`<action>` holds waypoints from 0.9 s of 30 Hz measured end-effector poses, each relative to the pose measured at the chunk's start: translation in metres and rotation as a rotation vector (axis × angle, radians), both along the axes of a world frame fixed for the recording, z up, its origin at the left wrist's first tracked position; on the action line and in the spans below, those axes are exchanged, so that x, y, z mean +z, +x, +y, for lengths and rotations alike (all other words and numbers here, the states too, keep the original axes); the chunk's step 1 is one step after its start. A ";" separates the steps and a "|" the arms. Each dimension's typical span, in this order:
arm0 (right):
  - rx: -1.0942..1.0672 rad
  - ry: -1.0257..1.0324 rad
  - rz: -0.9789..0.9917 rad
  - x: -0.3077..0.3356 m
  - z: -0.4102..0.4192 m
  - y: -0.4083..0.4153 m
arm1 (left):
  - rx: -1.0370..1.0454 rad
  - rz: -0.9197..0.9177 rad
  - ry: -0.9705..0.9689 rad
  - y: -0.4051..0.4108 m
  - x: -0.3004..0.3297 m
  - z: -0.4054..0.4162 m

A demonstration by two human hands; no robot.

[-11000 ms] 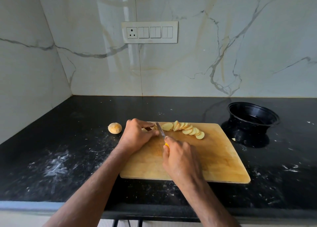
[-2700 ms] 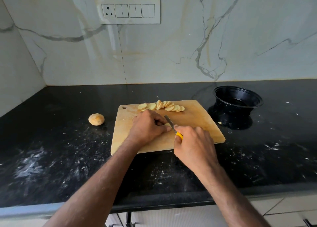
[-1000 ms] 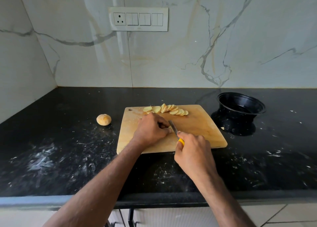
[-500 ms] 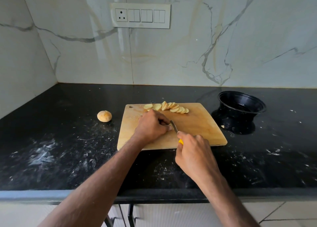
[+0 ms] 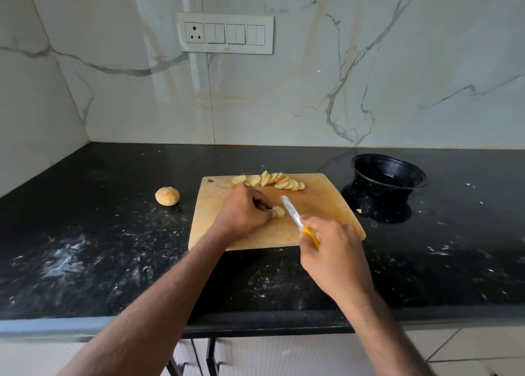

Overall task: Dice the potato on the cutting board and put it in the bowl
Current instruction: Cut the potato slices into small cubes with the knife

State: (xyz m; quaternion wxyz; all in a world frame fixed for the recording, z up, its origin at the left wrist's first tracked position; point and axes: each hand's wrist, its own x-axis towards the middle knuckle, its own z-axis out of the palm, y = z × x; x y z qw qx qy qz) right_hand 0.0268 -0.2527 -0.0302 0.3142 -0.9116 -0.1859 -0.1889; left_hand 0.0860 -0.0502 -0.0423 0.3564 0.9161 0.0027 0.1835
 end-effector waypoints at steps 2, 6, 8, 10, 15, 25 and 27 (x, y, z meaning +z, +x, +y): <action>0.009 -0.011 -0.019 -0.003 0.014 0.004 | -0.009 -0.021 -0.008 0.000 0.000 0.001; -0.002 -0.059 -0.031 -0.008 0.028 0.010 | -0.028 -0.040 -0.002 0.000 0.000 0.001; -0.001 -0.078 -0.024 -0.010 0.030 0.010 | -0.028 -0.047 -0.008 0.002 -0.001 0.001; 0.000 -0.099 -0.018 -0.011 0.030 0.012 | -0.028 -0.046 -0.009 0.003 -0.002 0.001; -0.013 -0.192 -0.002 -0.011 0.037 0.013 | -0.042 -0.031 -0.013 0.004 -0.002 0.001; 0.014 -0.223 0.054 -0.004 0.049 0.022 | -0.048 -0.003 -0.012 0.003 0.001 0.001; 0.028 -0.214 0.042 -0.002 0.045 0.018 | -0.035 0.009 -0.021 0.003 0.001 0.000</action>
